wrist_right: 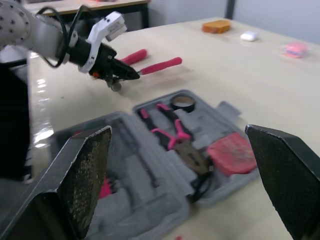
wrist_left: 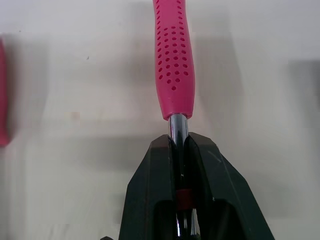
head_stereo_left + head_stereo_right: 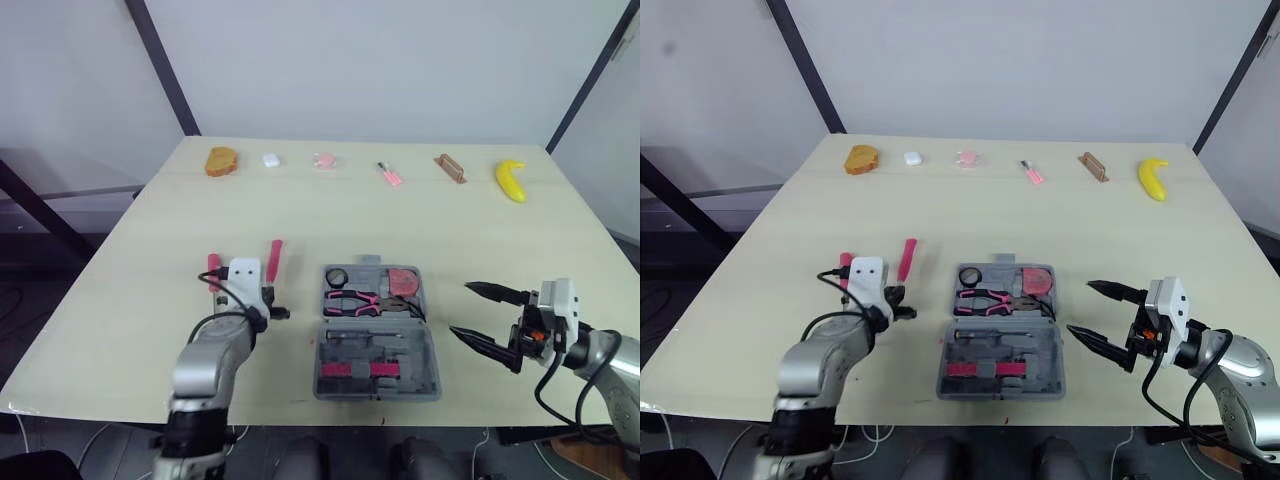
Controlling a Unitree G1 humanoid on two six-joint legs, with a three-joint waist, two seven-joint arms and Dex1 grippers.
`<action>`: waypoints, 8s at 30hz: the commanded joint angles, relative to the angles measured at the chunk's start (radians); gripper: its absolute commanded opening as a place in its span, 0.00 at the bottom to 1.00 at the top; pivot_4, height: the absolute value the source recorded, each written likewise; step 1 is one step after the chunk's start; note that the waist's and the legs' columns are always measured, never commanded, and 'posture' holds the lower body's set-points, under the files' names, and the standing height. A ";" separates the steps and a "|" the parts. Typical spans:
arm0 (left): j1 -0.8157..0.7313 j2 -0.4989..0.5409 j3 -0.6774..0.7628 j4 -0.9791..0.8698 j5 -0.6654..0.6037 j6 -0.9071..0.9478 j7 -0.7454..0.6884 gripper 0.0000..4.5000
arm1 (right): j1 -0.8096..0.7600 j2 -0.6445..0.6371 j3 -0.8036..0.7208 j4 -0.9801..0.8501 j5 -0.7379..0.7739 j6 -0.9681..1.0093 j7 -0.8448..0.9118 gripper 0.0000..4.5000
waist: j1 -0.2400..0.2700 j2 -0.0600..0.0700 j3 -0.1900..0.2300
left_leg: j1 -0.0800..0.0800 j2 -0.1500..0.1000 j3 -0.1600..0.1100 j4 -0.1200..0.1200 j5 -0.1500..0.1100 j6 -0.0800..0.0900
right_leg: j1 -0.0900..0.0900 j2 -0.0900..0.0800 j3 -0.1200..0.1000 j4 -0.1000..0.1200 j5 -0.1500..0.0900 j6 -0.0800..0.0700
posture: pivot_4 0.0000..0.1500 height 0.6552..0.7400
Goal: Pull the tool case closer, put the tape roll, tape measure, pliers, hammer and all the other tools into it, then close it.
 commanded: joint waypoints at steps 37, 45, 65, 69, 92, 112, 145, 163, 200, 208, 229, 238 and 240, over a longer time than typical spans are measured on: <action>0.312 0.073 -0.005 -0.344 -0.003 0.045 -0.108 0.90 | -0.086 -0.087 0.060 -0.095 0.029 0.023 0.120 1.00 | 0.006 0.000 0.001 | 0.000 0.000 -0.001 0.000 0.000 0.001 | 0.000 0.000 -0.001 0.000 0.000 0.000 | 1.00 1.00; 0.226 0.408 0.026 -0.160 -0.033 -0.346 -0.543 0.99 | -0.093 -0.068 0.075 -0.087 0.014 0.012 0.107 1.00 | 0.008 0.000 0.001 | 0.000 0.000 -0.001 0.000 0.000 0.001 | 0.000 0.000 -0.003 0.001 0.000 -0.001 | 1.00 1.00; -0.491 0.762 -0.556 0.836 -0.026 -1.586 -1.526 0.99 | -0.084 -0.038 0.087 -0.098 -0.007 -0.011 0.064 1.00 | 0.004 0.004 0.005 | -0.001 0.000 0.007 0.000 -0.001 0.001 | -0.001 0.001 -0.001 -0.002 0.000 -0.001 | 1.00 1.00; -0.716 0.754 -0.858 0.954 0.021 -1.824 -1.526 0.99 | -0.048 -0.022 0.089 -0.127 -0.008 -0.012 0.038 1.00 | 0.013 0.003 0.005 | -0.002 0.000 0.006 0.001 -0.001 0.001 | 0.000 0.002 -0.002 -0.002 0.000 -0.001 | 1.00 1.00; -1.016 0.444 -1.186 1.480 0.313 -2.487 -1.470 0.99 | -0.036 -0.049 0.080 -0.142 0.006 -0.012 0.045 1.00 | 0.007 0.001 0.007 | -0.002 0.000 0.007 0.002 0.000 0.001 | 0.000 0.002 0.001 -0.003 0.000 0.000 | 1.00 1.00; -0.980 0.408 -1.190 1.501 0.450 -2.503 -1.335 0.70 | -0.058 -0.051 0.100 -0.134 -0.002 -0.017 0.057 1.00 | 0.008 0.001 0.007 | -0.002 0.000 0.006 0.002 0.000 0.001 | 0.000 0.002 0.000 -0.002 0.000 0.000 | 1.00 1.00; -0.852 0.802 -1.046 0.874 -0.183 -1.795 -1.526 0.00 | -0.070 -0.033 0.107 -0.089 -0.015 -0.049 0.088 1.00 | 0.007 0.001 0.007 | -0.002 0.001 0.006 0.004 0.000 0.001 | 0.000 0.002 0.000 0.000 0.000 0.000 | 1.00 1.00; -0.225 0.897 -0.300 -0.004 -0.408 -0.181 -0.664 0.00 | -0.124 -0.021 0.136 -0.049 -0.017 -0.053 0.099 1.00 | 0.006 0.001 0.008 | -0.001 0.002 0.005 0.004 0.000 0.001 | -0.001 0.002 -0.001 0.004 -0.001 0.000 | 1.00 1.00; -0.043 0.117 0.007 -0.034 -0.138 0.162 0.002 0.99 | -0.165 -0.014 0.110 -0.006 -0.003 -0.031 0.059 1.00 | 0.004 0.000 0.007 | 0.000 -0.001 -0.001 0.003 0.002 -0.004 | 0.000 0.000 0.000 0.004 0.000 -0.001 | 1.00 1.00; 0.120 0.019 -0.010 -0.013 -0.066 -0.155 -0.007 0.99 | -0.157 -0.024 0.099 -0.015 0.002 -0.026 0.059 1.00 | 0.008 0.000 0.007 | 0.001 -0.001 -0.001 0.003 0.001 -0.001 | 0.000 0.000 0.000 0.004 0.000 -0.001 | 1.00 1.00; 0.157 -0.052 -0.022 0.142 0.039 -0.405 -0.027 0.39 | -0.185 -0.015 0.111 -0.006 -0.014 -0.033 0.042 1.00 | 0.006 0.000 0.007 | 0.000 -0.001 -0.001 0.003 0.000 -0.001 | 0.000 0.000 0.000 0.004 0.000 -0.001 | 1.00 1.00; 0.146 -0.067 0.003 0.209 0.021 -0.454 -0.062 0.39 | -0.192 -0.016 0.116 0.000 -0.023 -0.038 0.045 1.00 | 0.007 0.004 0.005 | 0.001 -0.001 -0.002 0.003 0.001 0.000 | 0.000 0.000 -0.001 0.005 0.000 -0.001 | 1.00 1.00; 0.146 -0.073 0.011 0.215 0.018 -0.461 -0.067 0.39 | -0.194 -0.018 0.114 0.001 -0.024 -0.039 0.046 1.00 | 0.007 0.006 0.004 | 0.001 -0.001 -0.002 0.003 0.001 0.000 | 0.000 0.000 -0.001 0.005 0.000 -0.001 | 1.00 1.00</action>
